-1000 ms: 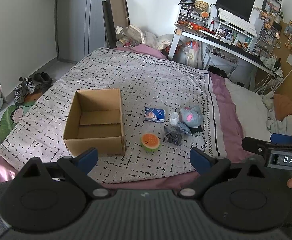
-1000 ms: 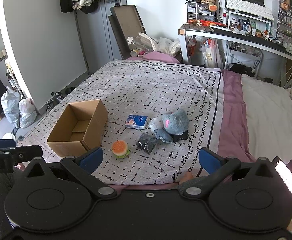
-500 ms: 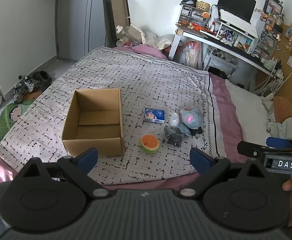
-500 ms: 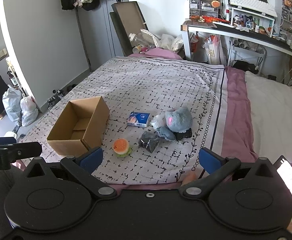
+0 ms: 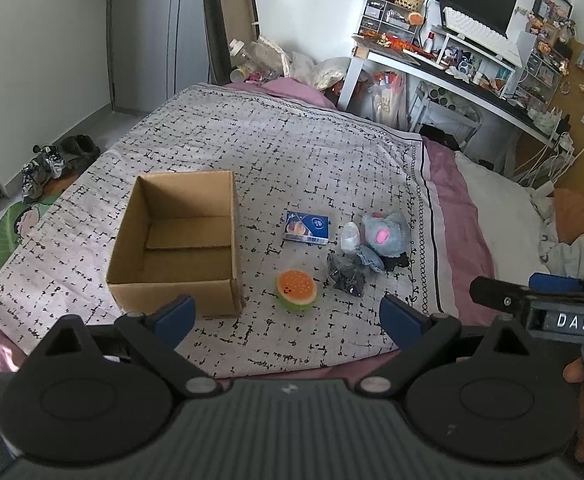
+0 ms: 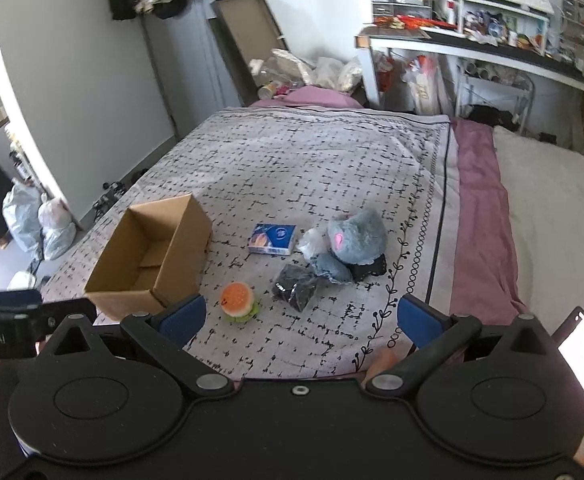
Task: Organize soft objects
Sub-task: 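Grasp the burger plush with the left tool while the right tool grasps the black bag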
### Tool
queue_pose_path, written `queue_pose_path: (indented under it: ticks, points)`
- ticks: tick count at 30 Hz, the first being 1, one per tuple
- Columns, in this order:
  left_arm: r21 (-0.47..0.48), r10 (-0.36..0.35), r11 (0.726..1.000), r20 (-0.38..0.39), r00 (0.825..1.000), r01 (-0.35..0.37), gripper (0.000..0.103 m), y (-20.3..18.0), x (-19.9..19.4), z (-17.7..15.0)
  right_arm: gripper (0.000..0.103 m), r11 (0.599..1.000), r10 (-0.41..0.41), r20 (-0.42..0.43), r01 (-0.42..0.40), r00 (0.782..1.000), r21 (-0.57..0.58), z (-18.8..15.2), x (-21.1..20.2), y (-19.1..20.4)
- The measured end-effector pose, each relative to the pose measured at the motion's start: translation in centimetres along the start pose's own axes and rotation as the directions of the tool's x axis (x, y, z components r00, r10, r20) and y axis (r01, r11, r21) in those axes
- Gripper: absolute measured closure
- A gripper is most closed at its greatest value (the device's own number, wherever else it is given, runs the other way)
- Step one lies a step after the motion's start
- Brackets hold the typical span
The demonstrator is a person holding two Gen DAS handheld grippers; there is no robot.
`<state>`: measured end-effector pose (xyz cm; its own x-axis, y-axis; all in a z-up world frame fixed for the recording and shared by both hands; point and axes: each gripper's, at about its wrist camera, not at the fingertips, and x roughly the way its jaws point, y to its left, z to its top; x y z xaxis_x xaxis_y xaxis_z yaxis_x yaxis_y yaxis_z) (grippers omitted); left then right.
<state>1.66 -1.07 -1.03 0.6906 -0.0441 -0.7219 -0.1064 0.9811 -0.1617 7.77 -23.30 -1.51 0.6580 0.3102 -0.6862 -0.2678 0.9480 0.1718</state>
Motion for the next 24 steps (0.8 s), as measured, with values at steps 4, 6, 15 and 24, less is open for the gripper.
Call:
queue_pose_path:
  ticks: [4, 6, 15, 24]
  points:
    - [-0.01, -0.005, 1.0, -0.011, 1.0, 0.005, 0.006, 0.0, 1.1, 0.3, 0.0, 0.999, 0.016, -0.023, -0.015, 1.0, 0.037, 0.3, 1.0, -0.7]
    - [-0.007, -0.01, 1.0, -0.011, 1.0, 0.009, 0.006, -0.2, 1.7, 0.5, 0.0, 0.999, 0.013, -0.029, -0.011, 0.999, 0.045, 0.5, 1.5, -0.8]
    - [-0.013, -0.013, 1.0, -0.039, 0.999, 0.013, 0.006, -0.7, 4.9, 1.4, 0.0, 0.991, 0.025, -0.073, -0.015, 0.997, 0.132, 1.2, 4.6, -1.5]
    - [-0.032, -0.018, 0.999, -0.08, 0.997, 0.016, 0.008, -1.0, 8.8, 2.3, 0.0, 0.977, 0.019, -0.14, 0.011, 0.99, 0.213, 1.8, 8.3, -2.7]
